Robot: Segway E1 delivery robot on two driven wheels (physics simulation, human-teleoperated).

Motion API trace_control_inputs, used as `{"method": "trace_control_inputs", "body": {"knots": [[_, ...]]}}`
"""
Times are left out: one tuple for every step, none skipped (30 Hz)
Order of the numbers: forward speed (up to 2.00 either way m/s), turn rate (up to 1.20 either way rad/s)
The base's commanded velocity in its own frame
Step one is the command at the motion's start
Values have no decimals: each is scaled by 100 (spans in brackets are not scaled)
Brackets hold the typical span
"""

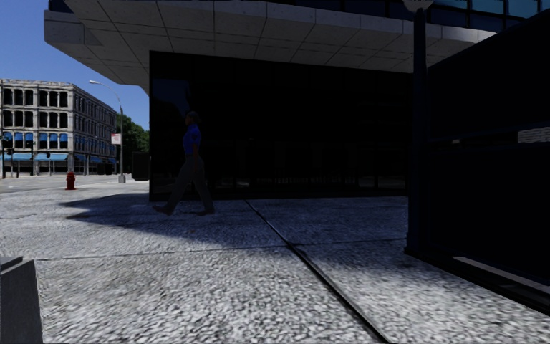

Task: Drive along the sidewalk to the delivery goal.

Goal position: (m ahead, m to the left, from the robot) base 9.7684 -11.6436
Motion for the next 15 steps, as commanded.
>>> {"method": "trace_control_inputs", "body": {"knots": [[161,0],[160,0],[160,0],[160,0],[160,0],[160,0],[160,0],[160,0],[160,0],[160,0],[160,0],[160,0],[160,0],[160,0],[160,0]]}}
